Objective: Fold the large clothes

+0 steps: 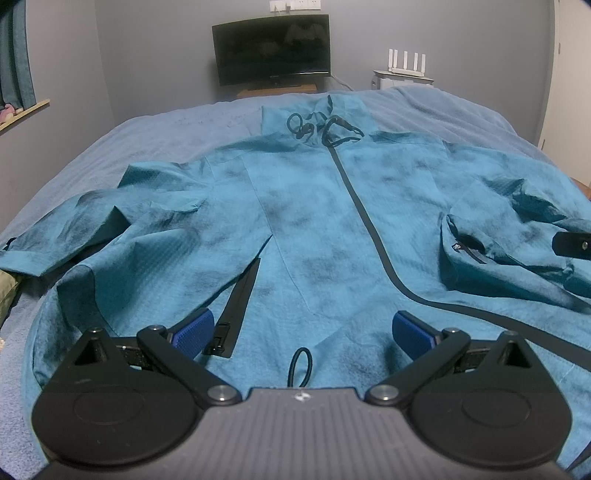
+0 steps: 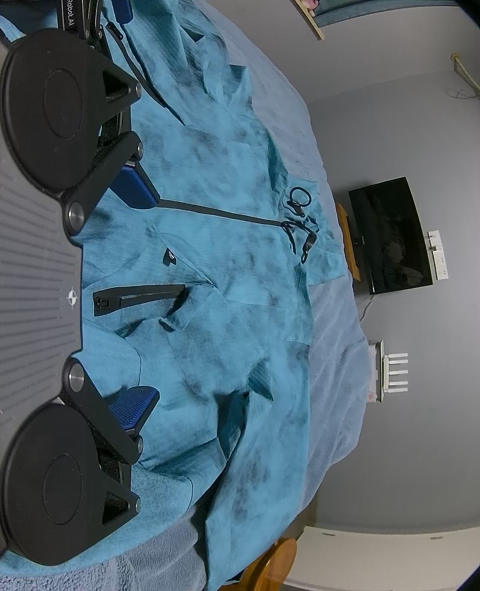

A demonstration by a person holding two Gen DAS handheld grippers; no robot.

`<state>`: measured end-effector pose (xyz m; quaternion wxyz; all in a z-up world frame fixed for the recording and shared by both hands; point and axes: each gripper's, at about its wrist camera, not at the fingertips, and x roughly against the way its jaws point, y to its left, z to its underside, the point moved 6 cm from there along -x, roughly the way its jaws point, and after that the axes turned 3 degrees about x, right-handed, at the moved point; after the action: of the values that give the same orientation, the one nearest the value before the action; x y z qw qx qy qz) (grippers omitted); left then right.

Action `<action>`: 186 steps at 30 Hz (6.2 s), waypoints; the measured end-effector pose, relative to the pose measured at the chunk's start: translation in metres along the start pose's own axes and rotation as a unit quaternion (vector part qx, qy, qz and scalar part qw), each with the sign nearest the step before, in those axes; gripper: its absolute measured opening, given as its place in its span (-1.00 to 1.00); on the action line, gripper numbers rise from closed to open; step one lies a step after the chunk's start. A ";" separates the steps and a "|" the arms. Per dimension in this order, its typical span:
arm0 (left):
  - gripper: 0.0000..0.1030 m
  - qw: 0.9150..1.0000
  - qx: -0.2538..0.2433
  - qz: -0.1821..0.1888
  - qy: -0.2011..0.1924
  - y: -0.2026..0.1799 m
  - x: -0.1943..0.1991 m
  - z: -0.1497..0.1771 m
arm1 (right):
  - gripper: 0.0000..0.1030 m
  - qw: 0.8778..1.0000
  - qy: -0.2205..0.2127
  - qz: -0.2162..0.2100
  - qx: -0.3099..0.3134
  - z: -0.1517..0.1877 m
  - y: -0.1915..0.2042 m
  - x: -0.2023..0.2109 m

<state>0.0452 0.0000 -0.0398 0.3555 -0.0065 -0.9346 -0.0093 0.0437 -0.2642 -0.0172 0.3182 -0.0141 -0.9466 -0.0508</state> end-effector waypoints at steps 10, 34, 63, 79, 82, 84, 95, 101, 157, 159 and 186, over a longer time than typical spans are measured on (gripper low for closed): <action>1.00 1.000 0.000 0.000 0.001 0.000 0.000 0.000 | 1.00 1.000 0.002 0.000 0.000 -0.001 0.000 -0.001; 1.00 0.989 0.057 0.072 -0.117 -0.007 0.053 -0.043 | 1.00 0.987 -0.097 -0.087 -0.100 -0.035 -0.020 0.054; 1.00 0.994 0.099 0.013 0.051 0.052 -0.140 -0.051 | 0.46 0.832 -0.081 0.200 -0.511 0.040 -0.339 -0.057; 1.00 0.991 0.107 0.030 0.072 0.053 -0.157 -0.048 | -0.93 0.834 -0.221 0.169 -0.477 -0.008 -0.374 -0.083; 1.00 0.992 0.104 0.030 0.069 0.052 -0.156 -0.048 | -0.94 0.884 -0.250 0.164 -0.359 -0.067 -0.329 -0.069; 1.00 0.992 0.105 0.032 0.067 0.053 -0.154 -0.049 | -0.94 0.911 -0.270 0.138 -0.278 -0.108 -0.284 -0.061; 1.00 0.989 0.134 0.045 0.048 0.065 -0.146 -0.048 | -0.94 0.969 -0.224 -0.088 0.057 -0.207 0.032 -0.095; 1.00 0.988 0.138 0.049 0.048 0.066 -0.146 -0.045 | -0.37 0.984 -0.046 -0.141 0.102 -0.126 0.110 -0.169; -0.70 0.986 0.156 -0.009 0.054 0.065 -0.193 -0.068 | 0.56 0.993 0.050 0.024 -0.104 -0.035 -0.034 -0.197; -0.48 0.986 0.163 -0.006 0.036 0.069 -0.180 -0.071 | 0.52 0.990 0.070 0.033 -0.114 -0.028 -0.039 -0.205; 0.88 0.883 0.395 -0.253 -0.031 0.403 -0.102 -0.028 | 1.00 0.992 -0.106 -0.061 -0.007 -0.065 0.011 -0.157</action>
<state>0.1476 0.4013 -0.0821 0.2852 0.3708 -0.8412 0.2713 0.2088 -0.2594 -0.0592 0.2120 0.0363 -0.9737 -0.0752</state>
